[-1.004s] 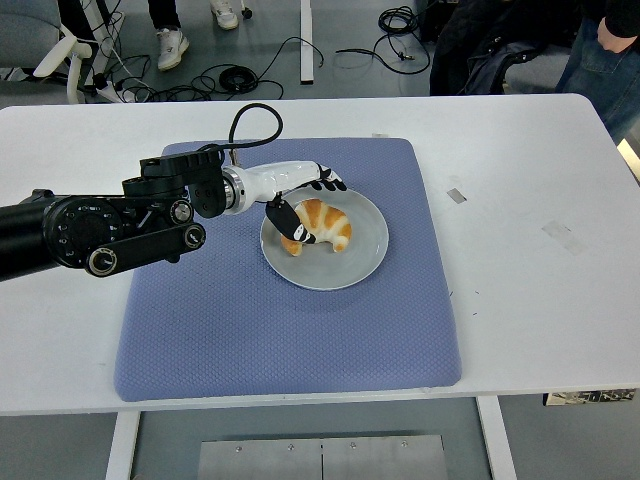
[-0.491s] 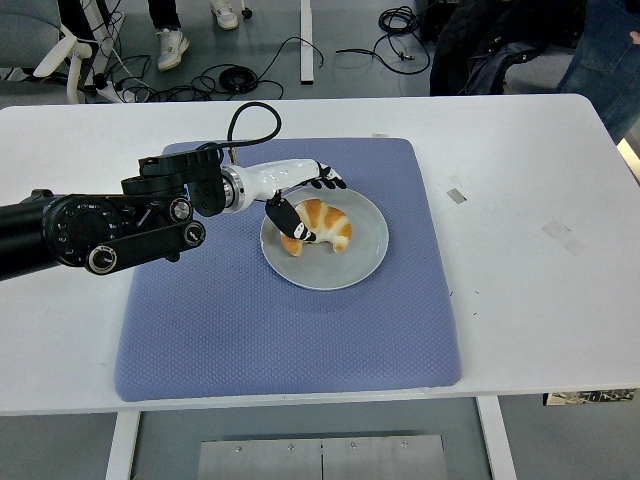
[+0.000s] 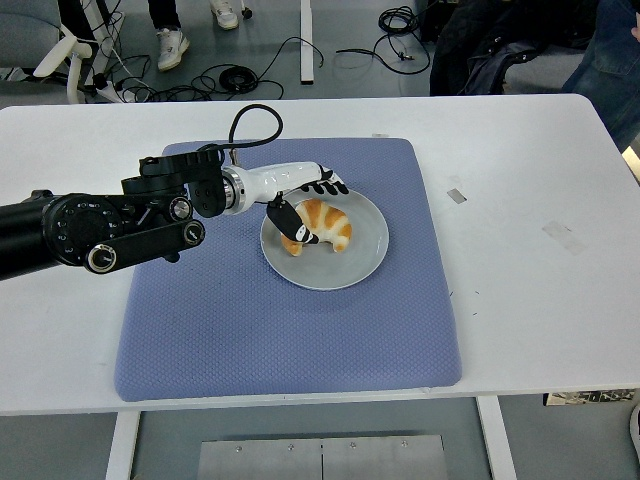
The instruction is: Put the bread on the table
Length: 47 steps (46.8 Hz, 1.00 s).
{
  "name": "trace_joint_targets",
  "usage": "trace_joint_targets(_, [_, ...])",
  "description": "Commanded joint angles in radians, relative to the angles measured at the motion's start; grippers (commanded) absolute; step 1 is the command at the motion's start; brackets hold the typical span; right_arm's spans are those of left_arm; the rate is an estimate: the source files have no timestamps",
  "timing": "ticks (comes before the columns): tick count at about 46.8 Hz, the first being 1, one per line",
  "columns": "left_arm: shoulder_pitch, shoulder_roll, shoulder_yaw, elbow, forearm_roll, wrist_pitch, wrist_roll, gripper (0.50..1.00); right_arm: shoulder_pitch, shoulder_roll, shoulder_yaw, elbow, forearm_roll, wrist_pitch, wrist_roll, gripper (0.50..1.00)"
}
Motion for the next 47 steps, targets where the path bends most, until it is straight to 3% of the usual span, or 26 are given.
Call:
trace_joint_targets(1, [0.0, 0.0, 0.0, 0.0, 0.002, -0.002, 0.0, 0.758, 0.0, 0.0, 0.0, 0.0, 0.001, 0.0, 0.0, 1.0])
trace_joint_targets(47, [-0.003, 0.002, 0.008, 0.0, 0.051, -0.017, 0.0, 0.708, 0.0, 0.0, 0.0, 0.0, 0.001, 0.0, 0.0, 1.0])
